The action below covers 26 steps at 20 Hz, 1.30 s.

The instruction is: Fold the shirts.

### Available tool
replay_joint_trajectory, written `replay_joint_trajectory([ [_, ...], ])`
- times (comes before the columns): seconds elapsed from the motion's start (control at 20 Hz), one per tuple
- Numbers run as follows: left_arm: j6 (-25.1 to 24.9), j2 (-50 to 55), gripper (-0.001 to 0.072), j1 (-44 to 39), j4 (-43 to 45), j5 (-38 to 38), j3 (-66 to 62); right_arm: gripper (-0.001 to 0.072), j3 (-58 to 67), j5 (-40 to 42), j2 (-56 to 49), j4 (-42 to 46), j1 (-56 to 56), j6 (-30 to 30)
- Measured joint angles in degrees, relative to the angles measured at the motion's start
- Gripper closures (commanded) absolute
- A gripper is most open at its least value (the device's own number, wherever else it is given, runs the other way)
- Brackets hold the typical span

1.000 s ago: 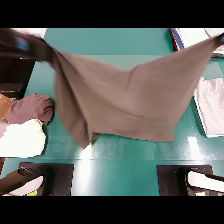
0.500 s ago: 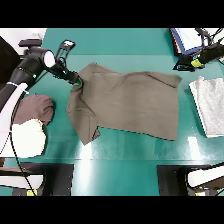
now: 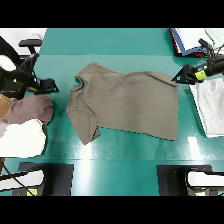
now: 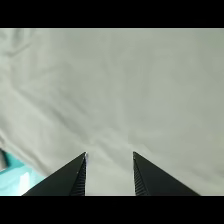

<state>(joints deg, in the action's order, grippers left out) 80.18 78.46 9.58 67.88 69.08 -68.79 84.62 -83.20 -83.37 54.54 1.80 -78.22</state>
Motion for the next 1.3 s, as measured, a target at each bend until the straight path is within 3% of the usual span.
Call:
replay_joint_trajectory([
  [0.25,-2.8,-1.3,0.0164,1.8,-8.2,-4.0,12.1,0.0375,-9.4,3.4,6.6,-0.8,0.0,0.6],
  [0.6,-3.9,-1.7,0.0167,-2.5,-11.9,-11.6,19.5,0.0376,-12.6,4.6,9.1,-1.5,0.0,0.8],
  [0.65,-3.8,-1.7,0.0325,-3.3,-12.1,-12.4,19.8,0.0376,-12.7,4.6,9.1,-1.9,0.0,0.8],
  [0.7,-3.8,-1.6,0.0584,-3.9,-12.0,-13.0,20.2,0.0376,-12.8,4.6,9.2,-1.9,0.0,0.8],
  [0.75,-3.8,-1.5,0.0679,-4.3,-11.6,-13.2,20.3,0.0376,-12.8,4.4,9.2,-2.1,0.2,0.8],
  [1.0,-3.7,-3.9,0.0680,-5.2,-12.3,-11.4,18.1,0.0376,-15.4,0.9,10.3,-1.5,3.6,0.8],
  [1.15,-3.7,-8.4,0.0679,-5.3,-11.8,-10.1,17.4,0.0370,-22.6,-0.1,13.8,3.5,7.9,0.4],
  [1.2,-3.7,-9.9,0.0679,-5.3,-11.6,-9.9,17.2,0.0279,-25.7,0.0,15.4,5.4,9.6,0.0],
  [1.25,-3.7,-11.3,0.0679,-5.3,-11.4,-9.2,17.1,0.0141,-29.3,0.0,17.0,7.5,11.5,-0.5],
  [1.3,-3.8,-12.4,0.0679,-5.4,-11.3,-8.6,17.1,0.0131,-32.6,0.1,18.4,9.2,13.5,-0.7],
])
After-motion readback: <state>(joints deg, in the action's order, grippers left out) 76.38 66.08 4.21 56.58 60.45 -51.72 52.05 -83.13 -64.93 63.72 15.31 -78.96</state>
